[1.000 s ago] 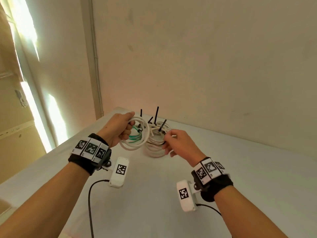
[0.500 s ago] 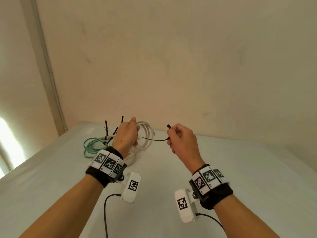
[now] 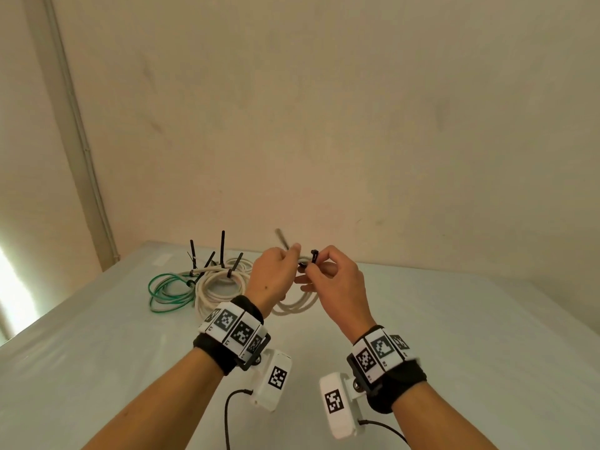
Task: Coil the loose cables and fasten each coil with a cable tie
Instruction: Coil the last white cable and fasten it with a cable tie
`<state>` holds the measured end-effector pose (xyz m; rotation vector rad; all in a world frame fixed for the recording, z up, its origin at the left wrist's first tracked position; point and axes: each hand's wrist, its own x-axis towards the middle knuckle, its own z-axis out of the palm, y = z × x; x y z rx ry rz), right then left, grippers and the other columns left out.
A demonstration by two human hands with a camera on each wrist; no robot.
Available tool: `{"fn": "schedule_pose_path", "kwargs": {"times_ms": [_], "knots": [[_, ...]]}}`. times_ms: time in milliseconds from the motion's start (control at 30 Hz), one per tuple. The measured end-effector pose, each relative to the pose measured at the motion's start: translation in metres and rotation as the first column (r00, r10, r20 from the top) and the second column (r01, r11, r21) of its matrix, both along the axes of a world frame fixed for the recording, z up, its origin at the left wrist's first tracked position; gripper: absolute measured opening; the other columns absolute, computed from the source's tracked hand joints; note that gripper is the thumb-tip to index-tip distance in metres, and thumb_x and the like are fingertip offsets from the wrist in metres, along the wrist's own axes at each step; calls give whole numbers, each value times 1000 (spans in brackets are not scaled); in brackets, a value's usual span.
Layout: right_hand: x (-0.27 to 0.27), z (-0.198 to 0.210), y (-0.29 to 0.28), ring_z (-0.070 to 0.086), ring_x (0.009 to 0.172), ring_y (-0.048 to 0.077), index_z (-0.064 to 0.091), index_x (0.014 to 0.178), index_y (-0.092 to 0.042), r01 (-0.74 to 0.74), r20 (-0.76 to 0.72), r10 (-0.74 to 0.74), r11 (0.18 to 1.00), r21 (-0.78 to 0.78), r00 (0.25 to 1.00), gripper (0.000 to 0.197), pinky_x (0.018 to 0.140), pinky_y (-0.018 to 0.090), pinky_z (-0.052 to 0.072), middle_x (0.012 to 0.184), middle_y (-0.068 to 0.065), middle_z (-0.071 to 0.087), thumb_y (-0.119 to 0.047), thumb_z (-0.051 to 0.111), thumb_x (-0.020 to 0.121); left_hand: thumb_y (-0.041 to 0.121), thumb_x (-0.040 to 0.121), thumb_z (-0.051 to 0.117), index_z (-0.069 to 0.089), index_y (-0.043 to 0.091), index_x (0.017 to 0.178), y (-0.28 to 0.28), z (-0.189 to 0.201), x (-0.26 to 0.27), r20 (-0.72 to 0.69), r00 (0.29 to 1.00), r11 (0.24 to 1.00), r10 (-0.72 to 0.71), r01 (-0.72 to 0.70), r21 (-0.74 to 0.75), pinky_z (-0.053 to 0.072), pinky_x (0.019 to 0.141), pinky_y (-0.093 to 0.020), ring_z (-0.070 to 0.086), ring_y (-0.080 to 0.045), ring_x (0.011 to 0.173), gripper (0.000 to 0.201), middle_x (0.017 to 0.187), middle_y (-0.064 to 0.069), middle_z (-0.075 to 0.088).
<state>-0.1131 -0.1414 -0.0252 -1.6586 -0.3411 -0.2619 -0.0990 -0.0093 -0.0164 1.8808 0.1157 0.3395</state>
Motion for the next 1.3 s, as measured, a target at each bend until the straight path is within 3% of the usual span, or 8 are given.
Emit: {"fn": "schedule_pose_path", "kwargs": {"times_ms": [100,233,467,667,767,933,1167,1300], "knots": [[-2,-1,0,79,73,20,61,91,-6,4,-4,-4,1000,-17,1000,7,68,36,65,85,7,79,-7,65,97,37,105,44,66,19,105,1,-4,4,42,999,999,-21,19,40,38,43,-25,51,-15,59,28,80,0,63],[3,0,0,73,62,13,64,89,-11,117,34,-114,988,-96,993,15,54,21,54,77,3,76,-21,66,100,28,105,42,69,32,105,0,-9,3,132,987,990,-88,73,121,39,52,-27,48,-6,50,27,74,9,68],[17,-11,-2,66,73,8,69,84,-23,331,213,-289,923,-197,933,27,65,19,51,76,-8,71,-42,63,101,23,101,44,68,38,114,-2,-15,3,130,982,977,-138,114,182,43,46,-29,41,-8,43,32,87,4,76],[15,-14,-5,66,80,-5,80,95,-19,338,192,-310,931,-135,931,21,69,3,43,81,-13,74,-33,65,102,18,99,44,62,47,126,-5,-17,2,133,980,975,-148,122,188,44,47,-31,39,-9,41,44,59,9,59],[16,-14,-6,69,76,-3,82,94,-24,340,162,-318,931,-132,934,21,69,9,48,78,-15,75,-36,67,101,18,99,45,67,45,118,-3,-20,4,127,982,971,-143,114,212,42,48,-30,38,-9,40,39,45,15,53],[22,-16,-8,76,77,13,77,82,-40,337,83,-332,940,-51,939,17,77,44,64,81,-17,76,-43,69,96,23,101,44,69,32,91,-4,-28,3,120,984,940,-135,89,329,33,48,-20,43,-5,44,29,59,12,58],[15,-6,-12,78,68,14,82,103,-14,187,-27,-186,982,5,982,14,62,27,63,81,1,80,-23,74,97,20,103,38,51,26,75,-1,-31,2,92,974,917,-208,161,364,35,59,-34,47,-16,60,31,68,-1,60],[13,-5,-13,78,71,16,81,105,-13,155,-50,-154,988,14,987,16,66,35,66,79,2,80,-24,71,99,32,106,38,51,28,77,-1,-30,3,111,968,893,-225,159,421,37,59,-36,50,-20,60,32,69,-4,65]]}}
